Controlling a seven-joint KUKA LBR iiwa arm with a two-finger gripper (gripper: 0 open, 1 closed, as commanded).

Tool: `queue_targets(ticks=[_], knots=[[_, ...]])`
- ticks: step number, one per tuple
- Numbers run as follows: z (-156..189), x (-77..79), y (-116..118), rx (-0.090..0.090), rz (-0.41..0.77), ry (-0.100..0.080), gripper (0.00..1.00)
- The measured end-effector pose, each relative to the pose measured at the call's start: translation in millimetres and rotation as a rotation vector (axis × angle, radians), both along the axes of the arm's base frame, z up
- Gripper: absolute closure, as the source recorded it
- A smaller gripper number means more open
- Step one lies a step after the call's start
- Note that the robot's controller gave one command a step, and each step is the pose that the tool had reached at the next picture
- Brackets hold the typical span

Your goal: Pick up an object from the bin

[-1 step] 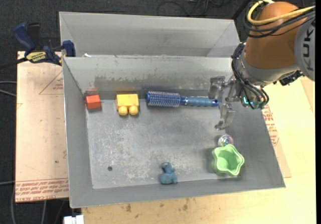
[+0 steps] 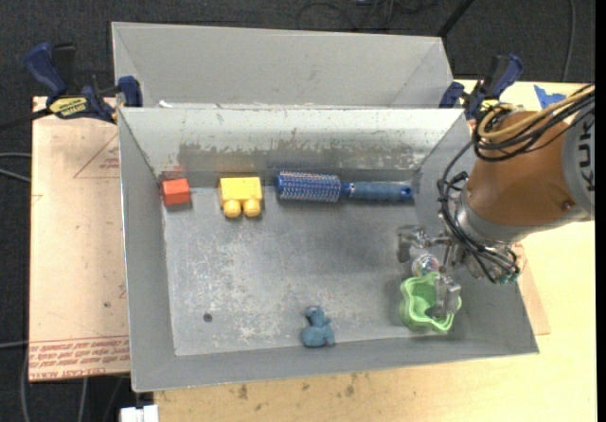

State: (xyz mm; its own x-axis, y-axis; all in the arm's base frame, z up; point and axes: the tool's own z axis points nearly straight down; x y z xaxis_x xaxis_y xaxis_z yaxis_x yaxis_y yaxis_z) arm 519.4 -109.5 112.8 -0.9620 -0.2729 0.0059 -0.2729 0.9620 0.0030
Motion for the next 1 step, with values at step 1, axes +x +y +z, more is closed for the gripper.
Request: queue_targets(ticks=[1], knots=[[-36.2, -9.2, -24.1, 0.004, 0.143, -0.029, 0.00]])
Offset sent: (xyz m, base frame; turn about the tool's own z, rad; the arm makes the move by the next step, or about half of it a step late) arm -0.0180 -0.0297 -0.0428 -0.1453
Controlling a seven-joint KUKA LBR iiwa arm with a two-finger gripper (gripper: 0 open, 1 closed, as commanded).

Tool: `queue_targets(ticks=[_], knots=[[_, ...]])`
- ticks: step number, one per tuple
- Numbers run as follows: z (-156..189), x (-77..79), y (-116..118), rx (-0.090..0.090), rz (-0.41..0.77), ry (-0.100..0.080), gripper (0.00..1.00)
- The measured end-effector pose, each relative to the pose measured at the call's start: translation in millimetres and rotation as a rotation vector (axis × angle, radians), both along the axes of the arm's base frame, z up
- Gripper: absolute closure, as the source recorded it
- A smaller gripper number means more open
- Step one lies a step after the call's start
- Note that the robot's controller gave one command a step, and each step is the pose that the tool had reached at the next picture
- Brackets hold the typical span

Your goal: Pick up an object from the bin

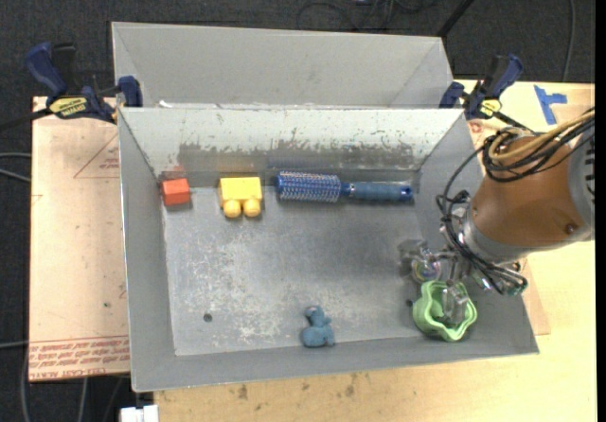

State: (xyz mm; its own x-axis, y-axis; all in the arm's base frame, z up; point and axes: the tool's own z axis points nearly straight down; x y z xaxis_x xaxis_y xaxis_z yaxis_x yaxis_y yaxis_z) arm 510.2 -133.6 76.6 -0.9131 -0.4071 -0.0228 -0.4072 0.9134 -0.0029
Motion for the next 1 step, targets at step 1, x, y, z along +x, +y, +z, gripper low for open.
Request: queue_targets(ticks=[1], knots=[[-0.3, -3.9, -3.2, -0.004, 0.002, 0.015, 1.00]])
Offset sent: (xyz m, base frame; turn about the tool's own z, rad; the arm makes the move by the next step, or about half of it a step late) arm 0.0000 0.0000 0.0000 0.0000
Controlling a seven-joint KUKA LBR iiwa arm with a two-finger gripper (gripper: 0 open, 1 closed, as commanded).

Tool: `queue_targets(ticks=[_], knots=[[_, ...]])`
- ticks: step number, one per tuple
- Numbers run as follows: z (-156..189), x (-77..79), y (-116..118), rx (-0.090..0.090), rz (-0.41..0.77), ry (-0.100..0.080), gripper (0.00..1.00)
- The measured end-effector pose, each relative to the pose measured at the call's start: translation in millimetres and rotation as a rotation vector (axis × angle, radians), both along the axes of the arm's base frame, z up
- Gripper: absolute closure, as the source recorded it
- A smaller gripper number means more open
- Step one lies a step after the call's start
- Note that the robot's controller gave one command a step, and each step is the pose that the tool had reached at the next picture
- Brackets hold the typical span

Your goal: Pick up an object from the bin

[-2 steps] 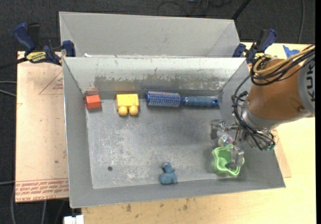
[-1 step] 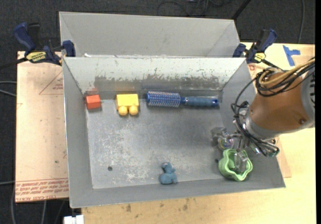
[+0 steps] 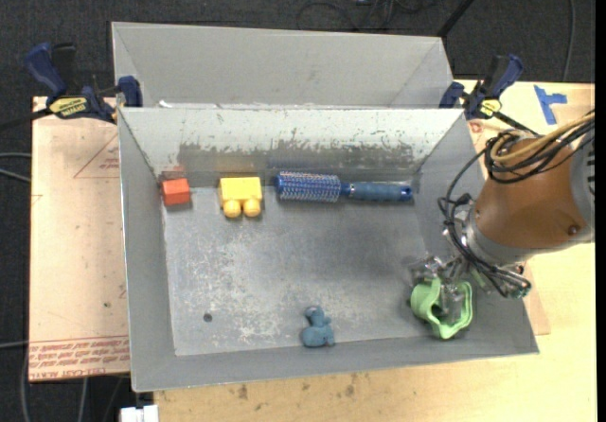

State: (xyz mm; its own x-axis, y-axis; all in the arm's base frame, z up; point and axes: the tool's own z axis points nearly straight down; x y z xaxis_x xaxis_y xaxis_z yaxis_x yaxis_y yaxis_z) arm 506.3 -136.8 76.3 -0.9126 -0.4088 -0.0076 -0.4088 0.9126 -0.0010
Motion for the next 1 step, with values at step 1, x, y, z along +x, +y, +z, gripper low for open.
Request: queue_targets(ticks=[1], knots=[[160.0, 6.1, 20.2, -0.004, 0.053, -0.004, 1.00]])
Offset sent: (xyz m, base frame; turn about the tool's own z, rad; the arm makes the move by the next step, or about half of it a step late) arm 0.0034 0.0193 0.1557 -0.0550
